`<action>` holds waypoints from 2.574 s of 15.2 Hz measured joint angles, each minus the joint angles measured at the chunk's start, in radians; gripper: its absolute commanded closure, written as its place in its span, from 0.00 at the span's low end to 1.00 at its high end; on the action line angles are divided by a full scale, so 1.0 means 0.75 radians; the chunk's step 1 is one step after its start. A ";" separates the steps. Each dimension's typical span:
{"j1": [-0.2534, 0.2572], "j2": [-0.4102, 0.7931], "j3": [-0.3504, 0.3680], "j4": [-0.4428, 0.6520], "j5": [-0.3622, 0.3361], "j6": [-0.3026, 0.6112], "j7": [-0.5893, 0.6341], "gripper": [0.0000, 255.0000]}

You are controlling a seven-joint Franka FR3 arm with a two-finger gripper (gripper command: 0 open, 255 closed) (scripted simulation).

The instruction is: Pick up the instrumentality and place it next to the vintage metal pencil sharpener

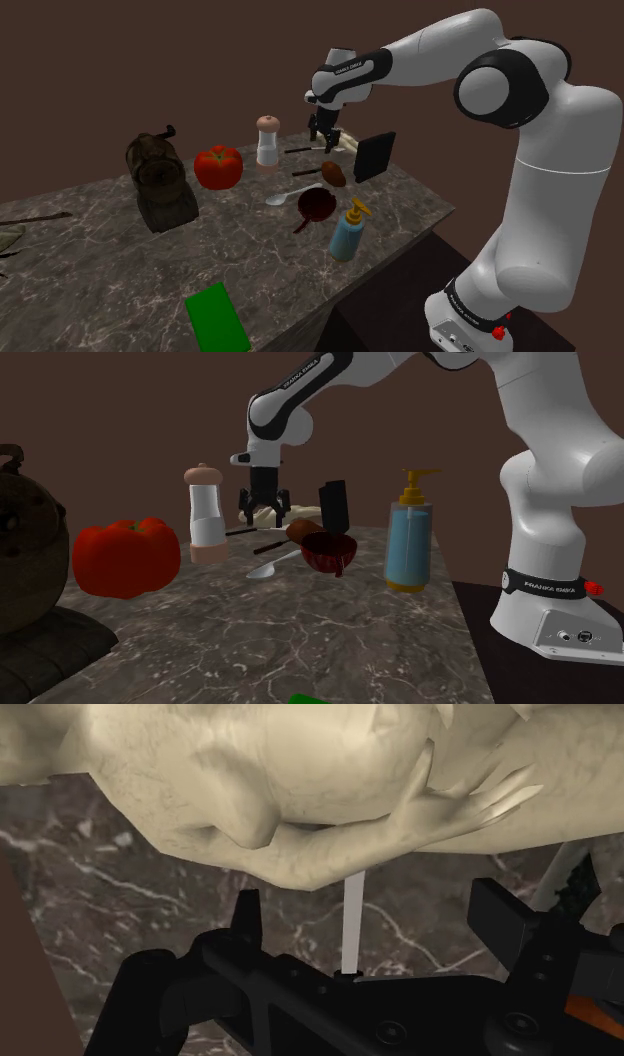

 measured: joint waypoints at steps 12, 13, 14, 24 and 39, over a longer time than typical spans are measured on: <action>-0.001 0.012 0.003 -0.010 0.006 0.022 -0.004 1.00; -0.001 0.012 0.003 -0.010 0.006 0.022 -0.004 1.00; -0.001 0.012 0.003 -0.010 0.006 0.022 -0.004 1.00; 0.002 -0.021 -0.004 0.019 -0.010 -0.039 0.008 1.00; 0.008 -0.107 -0.020 0.166 -0.053 -0.267 0.048 1.00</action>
